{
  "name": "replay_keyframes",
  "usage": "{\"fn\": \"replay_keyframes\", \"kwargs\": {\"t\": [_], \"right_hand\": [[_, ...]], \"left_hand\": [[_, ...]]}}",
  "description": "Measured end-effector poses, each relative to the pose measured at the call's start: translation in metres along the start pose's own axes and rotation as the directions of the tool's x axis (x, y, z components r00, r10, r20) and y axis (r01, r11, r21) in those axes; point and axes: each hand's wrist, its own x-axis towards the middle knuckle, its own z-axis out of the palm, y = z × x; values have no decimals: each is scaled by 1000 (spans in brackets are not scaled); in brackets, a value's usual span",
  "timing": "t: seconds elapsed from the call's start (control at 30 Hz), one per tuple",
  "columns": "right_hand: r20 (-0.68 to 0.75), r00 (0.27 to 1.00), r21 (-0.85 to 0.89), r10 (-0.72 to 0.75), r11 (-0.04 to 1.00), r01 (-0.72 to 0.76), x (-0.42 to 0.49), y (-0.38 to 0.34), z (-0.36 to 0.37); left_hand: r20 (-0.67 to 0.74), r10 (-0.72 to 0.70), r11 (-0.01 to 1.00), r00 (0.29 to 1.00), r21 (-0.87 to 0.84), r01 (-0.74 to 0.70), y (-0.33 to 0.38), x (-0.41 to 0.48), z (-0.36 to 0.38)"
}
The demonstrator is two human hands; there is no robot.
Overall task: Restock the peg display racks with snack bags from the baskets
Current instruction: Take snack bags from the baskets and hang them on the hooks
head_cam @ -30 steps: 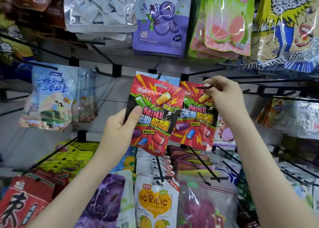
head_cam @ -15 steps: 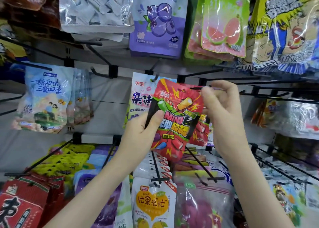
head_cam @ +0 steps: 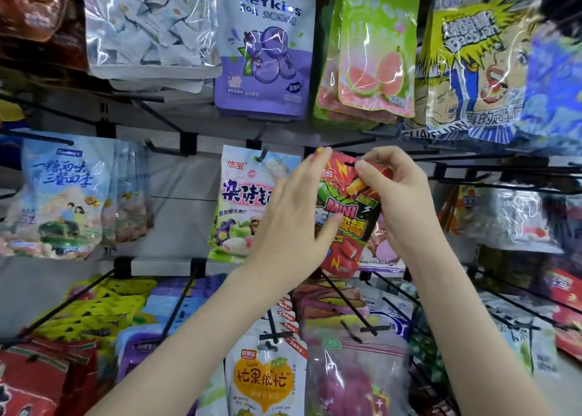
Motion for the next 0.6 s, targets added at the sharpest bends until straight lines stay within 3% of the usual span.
{"fn": "replay_keyframes", "kwargs": {"t": [0.1, 0.37, 0.53, 0.6], "right_hand": [[21, 999, -65, -34, 997, 35, 4, 1, 1], [71, 997, -142, -19, 990, 29, 12, 2, -6], [83, 993, -138, 79, 988, -68, 21, 6, -13], [54, 995, -243, 83, 968, -68, 26, 13, -14]], "left_hand": [[-5, 82, 972, 997, 223, -79, -13, 3, 8], [11, 93, 935, 996, 342, -91, -30, 1, 22], [-27, 133, 933, 991, 341, -116, -25, 3, 23], [-13, 136, 917, 991, 381, -121, -25, 6, 25]]}}
